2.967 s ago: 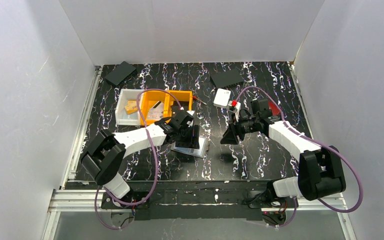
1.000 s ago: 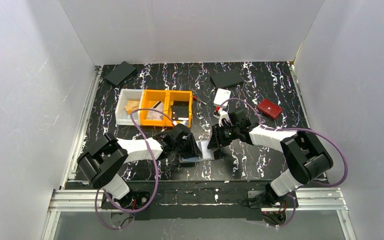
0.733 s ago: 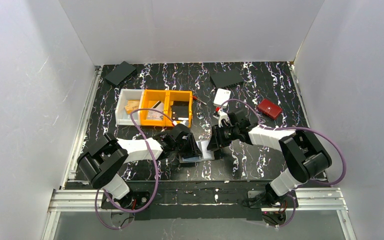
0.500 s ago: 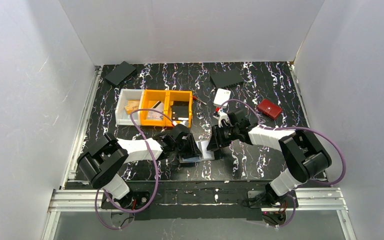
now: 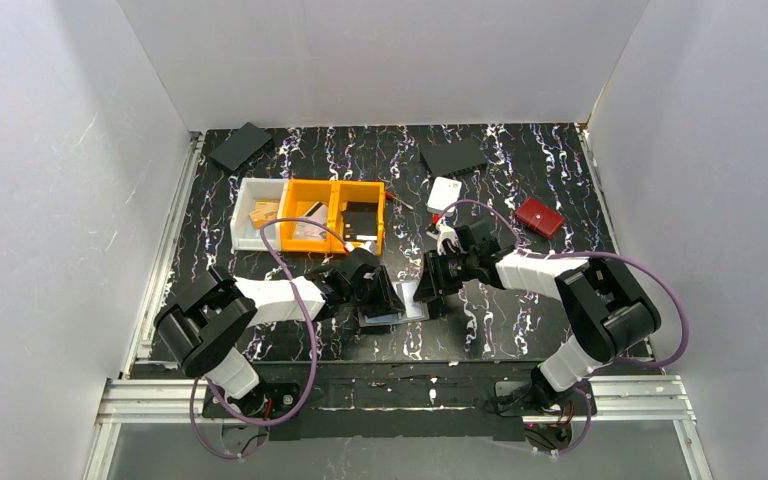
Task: Take the credit cards out of the card holder
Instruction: Remove the credit card from the card holder.
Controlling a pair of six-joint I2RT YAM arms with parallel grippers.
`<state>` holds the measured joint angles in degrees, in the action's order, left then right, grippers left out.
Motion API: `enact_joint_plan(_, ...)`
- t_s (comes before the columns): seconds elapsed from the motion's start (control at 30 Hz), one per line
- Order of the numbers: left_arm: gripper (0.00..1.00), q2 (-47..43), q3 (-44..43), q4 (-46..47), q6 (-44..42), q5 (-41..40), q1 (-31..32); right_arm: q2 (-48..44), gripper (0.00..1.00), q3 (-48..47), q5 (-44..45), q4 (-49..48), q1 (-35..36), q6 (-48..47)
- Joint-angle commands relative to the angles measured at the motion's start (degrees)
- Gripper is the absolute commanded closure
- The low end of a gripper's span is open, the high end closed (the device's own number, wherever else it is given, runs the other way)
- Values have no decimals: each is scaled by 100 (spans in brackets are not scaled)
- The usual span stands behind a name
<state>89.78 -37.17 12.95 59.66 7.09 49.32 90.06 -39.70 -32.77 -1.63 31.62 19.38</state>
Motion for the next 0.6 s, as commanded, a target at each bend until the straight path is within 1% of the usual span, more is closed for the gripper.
enact_joint_plan(0.0,73,-21,69,-14,10,72,25,138,58,-199,-10,-80,11,49)
enact_joint_plan(0.13,72,-16,87,22,18,90,25,139,56,-207,30,-59,11,49)
enact_joint_plan(0.33,72,37,65,90,13,176,25,170,56,-200,-177,-120,11,131)
enact_joint_plan(0.57,71,99,69,168,-8,261,25,165,56,-142,-775,-392,-25,458)
